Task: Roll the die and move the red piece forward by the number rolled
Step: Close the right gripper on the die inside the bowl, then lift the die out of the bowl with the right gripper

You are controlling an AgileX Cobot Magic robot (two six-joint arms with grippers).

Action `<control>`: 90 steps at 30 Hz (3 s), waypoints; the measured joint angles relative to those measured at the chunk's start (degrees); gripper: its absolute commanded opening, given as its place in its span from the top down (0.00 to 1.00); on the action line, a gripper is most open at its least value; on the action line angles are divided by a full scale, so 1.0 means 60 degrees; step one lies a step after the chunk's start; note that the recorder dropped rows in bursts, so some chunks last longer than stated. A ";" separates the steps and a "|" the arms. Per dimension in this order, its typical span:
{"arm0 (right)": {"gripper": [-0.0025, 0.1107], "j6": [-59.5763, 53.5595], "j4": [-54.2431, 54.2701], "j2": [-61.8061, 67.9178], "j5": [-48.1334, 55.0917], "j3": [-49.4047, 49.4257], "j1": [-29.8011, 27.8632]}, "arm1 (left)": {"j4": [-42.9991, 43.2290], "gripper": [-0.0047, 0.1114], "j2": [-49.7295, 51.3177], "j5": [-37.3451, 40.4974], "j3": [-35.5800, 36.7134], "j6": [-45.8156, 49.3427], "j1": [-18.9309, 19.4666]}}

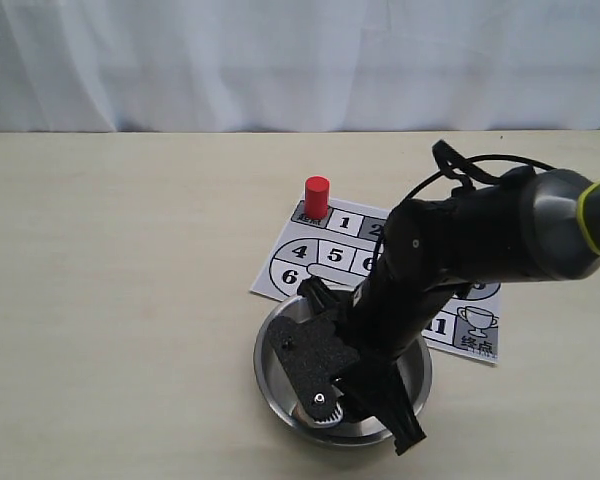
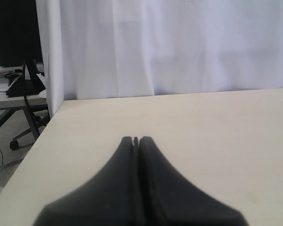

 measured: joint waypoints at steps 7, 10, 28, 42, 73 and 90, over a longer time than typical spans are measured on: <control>0.55 -0.0078 0.0025 0.0026 -0.0115 0.0000 0.0412 | 0.0000 0.96 0.0000 0.0000 0.0000 0.0000 0.0000; 0.55 -0.0098 -0.0071 0.0026 -0.0139 0.0000 0.0637 | 0.0000 0.96 0.0000 0.0000 0.0000 0.0000 0.0000; 0.94 0.0087 -0.0177 0.0026 -0.0147 -0.0004 0.0677 | 0.0000 0.96 0.0000 0.0000 0.0000 0.0000 0.0000; 0.94 0.1083 -0.0246 -0.0610 -0.0160 -0.0025 0.0677 | 0.0000 0.96 0.0000 0.0000 0.0000 0.0000 0.0000; 0.94 1.9496 -0.7966 -0.1805 -0.1014 -0.0706 -0.4044 | 0.0000 0.96 0.0000 0.0000 0.0000 0.0000 0.0000; 0.94 2.0300 -0.8959 -0.1805 -0.0717 -0.0706 -0.8020 | 0.0000 0.96 0.0000 0.0000 0.0000 0.0000 0.0000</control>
